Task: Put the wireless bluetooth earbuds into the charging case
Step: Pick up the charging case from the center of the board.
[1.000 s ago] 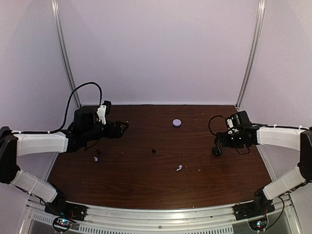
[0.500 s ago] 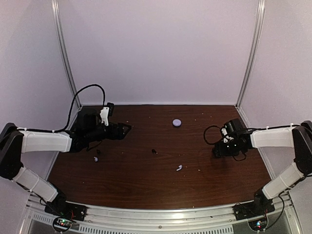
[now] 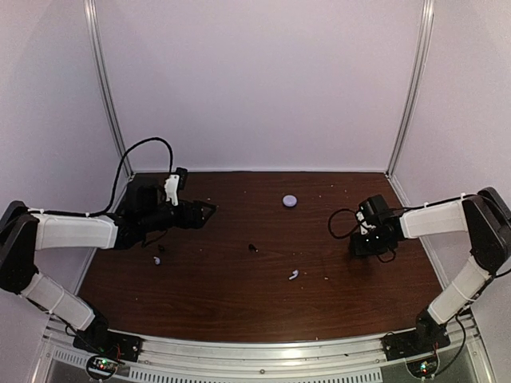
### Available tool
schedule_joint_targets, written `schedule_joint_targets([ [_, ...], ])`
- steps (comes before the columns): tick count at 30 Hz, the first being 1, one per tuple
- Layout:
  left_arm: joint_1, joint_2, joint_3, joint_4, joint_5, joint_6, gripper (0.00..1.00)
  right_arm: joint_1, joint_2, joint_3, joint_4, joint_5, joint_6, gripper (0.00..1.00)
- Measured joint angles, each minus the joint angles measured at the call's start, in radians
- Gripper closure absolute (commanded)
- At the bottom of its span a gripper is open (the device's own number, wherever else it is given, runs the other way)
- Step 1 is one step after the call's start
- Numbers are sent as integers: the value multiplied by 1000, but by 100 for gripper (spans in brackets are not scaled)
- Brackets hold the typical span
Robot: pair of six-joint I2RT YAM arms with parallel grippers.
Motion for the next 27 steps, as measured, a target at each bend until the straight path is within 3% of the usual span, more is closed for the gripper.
schedule_joint_targets([
  [2,0,3,3,0,1,0,2,2,12,12,1,4,-8,30],
  [4,0,10,6,0,7,0,2,2,17,18,0,8,-16,28],
  [15,-2,45,21,0,42,0,2,3,29,35,3,5,-47,61],
  [21,-2,47,37,-9,71,-1,5,74,-30,34,11,-3,-82,62],
  [27,-2,48,55,-7,156,-35,14,279,-128,89,60,-26,-187,63],
])
